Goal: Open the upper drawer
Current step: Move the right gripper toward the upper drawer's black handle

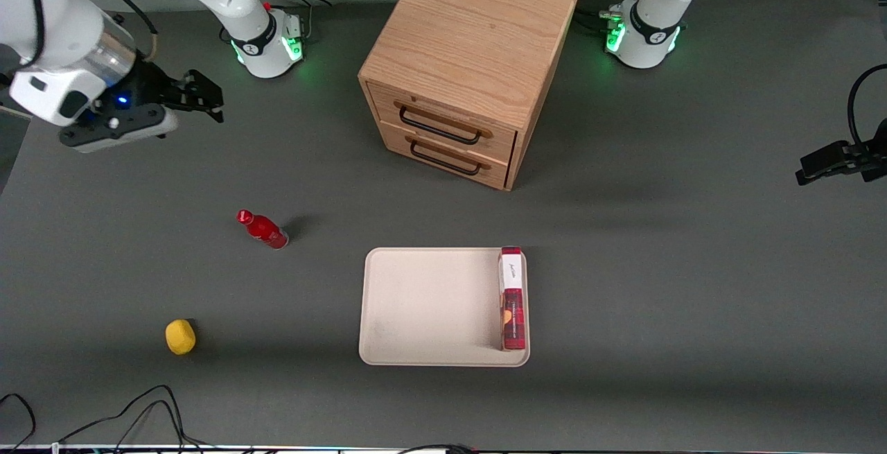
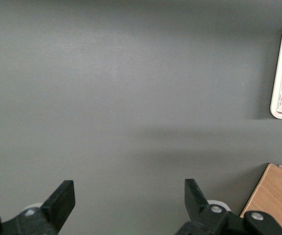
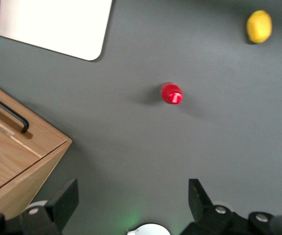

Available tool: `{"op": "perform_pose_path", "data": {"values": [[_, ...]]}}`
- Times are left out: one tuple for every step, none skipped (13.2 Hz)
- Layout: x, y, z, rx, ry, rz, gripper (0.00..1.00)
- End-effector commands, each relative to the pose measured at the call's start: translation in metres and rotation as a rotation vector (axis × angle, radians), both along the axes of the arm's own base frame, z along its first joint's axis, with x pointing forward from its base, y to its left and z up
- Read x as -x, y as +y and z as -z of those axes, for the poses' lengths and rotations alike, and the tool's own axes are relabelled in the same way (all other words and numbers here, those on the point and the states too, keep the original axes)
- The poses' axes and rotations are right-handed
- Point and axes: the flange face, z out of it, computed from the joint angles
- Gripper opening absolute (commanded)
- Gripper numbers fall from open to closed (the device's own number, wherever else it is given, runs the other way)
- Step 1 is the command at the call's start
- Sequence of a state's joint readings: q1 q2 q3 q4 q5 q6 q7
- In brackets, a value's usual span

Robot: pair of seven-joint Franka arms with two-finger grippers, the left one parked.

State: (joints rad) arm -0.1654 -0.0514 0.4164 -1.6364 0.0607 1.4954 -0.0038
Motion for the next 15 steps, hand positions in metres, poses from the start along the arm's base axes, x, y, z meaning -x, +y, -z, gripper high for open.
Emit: {"op": "perform_pose_path", "data": {"values": [[-0.014, 0.016, 0.015, -0.064, 0.040, -0.072, 1.00], [-0.012, 0.024, 0.016, -0.078, 0.045, -0.100, 1.00], [-0.008, 0.036, 0.017, -0.076, 0.048, -0.127, 1.00], [-0.006, 0.041, 0.015, -0.077, 0.045, -0.138, 1.00], [-0.008, 0.042, 0.016, -0.082, 0.046, -0.139, 1.00], [-0.012, 0.047, 0.015, -0.094, 0.044, -0.172, 1.00], [-0.017, 0.053, 0.012, -0.115, 0.034, -0.243, 1.00], [-0.018, 0.063, 0.008, -0.131, 0.022, -0.335, 1.00], [-0.020, 0.065, 0.009, -0.144, 0.012, -0.419, 1.00], [-0.025, 0.061, 0.011, -0.155, 0.009, -0.467, 1.00], [-0.029, 0.063, 0.010, -0.170, 0.000, -0.523, 1.00], [-0.035, 0.064, 0.014, -0.183, 0.002, -0.560, 1.00], [-0.042, 0.066, 0.021, -0.196, 0.010, -0.565, 1.00], [-0.045, 0.071, 0.023, -0.207, 0.010, -0.580, 1.00], [-0.048, 0.077, 0.030, -0.217, 0.022, -0.598, 1.00]]}}
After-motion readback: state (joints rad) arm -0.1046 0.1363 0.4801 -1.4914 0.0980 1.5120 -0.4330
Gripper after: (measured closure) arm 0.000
